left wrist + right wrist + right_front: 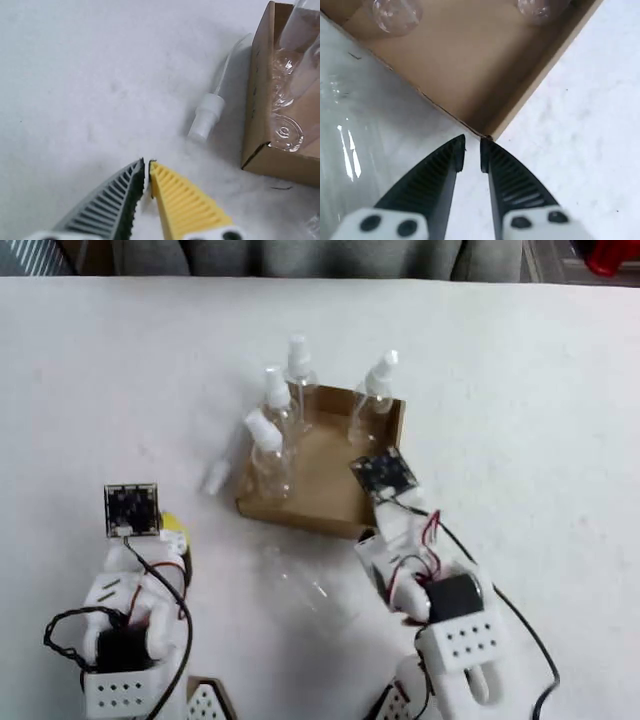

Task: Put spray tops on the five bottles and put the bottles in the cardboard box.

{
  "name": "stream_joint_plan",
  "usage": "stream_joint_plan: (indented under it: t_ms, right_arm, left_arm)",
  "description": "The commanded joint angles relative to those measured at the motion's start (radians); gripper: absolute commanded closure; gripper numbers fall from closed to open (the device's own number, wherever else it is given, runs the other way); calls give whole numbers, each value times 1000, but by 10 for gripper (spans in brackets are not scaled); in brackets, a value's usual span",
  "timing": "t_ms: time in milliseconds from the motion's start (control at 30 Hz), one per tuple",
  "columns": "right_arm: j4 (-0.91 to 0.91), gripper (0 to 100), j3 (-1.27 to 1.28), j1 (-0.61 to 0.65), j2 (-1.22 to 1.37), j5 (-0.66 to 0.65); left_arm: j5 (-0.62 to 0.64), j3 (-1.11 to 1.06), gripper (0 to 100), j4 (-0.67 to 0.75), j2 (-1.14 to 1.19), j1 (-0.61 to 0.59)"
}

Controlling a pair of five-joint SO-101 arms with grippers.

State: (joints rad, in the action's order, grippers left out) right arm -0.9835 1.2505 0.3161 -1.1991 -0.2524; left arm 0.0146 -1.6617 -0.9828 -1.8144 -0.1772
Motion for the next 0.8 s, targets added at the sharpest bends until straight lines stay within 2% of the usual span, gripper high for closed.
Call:
stream_joint_plan:
  t_ms: [0,167,333,567,767]
  right_arm:
    - [1,983,9,-7,-105,8]
    - [-31,983,21,-15,-197,8]
    - [-15,983,49,-16,-222,8]
    - [76,983,101,-18,-222,8]
    - [76,983,103,-65,-222,8]
  left_arm:
    - [-34,155,976,-101,-12,-8]
    - [-38,327,976,-221,-12,-7]
    - [-112,407,976,-232,31,-7]
    - [-107,600,976,-226,390,1]
    - [-110,680,976,-54,720,1]
